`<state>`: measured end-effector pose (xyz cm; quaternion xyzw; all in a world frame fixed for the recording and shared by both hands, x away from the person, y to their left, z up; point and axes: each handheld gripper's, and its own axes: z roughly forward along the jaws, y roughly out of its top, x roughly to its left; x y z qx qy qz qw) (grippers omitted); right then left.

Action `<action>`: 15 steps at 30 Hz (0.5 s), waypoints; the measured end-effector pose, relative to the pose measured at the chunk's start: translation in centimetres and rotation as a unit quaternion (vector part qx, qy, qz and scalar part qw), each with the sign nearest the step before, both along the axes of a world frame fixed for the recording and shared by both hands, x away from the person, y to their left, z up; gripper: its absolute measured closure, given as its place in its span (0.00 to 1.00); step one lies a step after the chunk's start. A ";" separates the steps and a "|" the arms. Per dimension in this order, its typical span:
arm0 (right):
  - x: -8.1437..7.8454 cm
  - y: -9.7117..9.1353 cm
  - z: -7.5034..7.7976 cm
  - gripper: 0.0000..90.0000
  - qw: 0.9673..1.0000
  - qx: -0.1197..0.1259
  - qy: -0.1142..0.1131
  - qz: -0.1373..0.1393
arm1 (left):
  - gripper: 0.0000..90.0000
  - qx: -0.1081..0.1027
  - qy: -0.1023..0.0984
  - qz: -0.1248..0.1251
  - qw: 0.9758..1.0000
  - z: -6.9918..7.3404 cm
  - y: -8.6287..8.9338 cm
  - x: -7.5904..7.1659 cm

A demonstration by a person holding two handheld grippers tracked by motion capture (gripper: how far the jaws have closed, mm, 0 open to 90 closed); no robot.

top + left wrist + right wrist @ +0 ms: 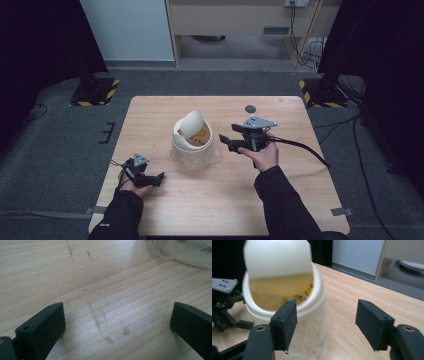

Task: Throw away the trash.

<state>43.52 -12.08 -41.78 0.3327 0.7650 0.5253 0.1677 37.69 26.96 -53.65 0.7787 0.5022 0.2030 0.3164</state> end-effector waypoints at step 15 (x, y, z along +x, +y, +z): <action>-2.6 -6.6 -5.5 0.27 0.995 -0.057 0.063 -0.058 | 0.00 0.000 0.000 0.001 1.000 0.0 0.0 0.0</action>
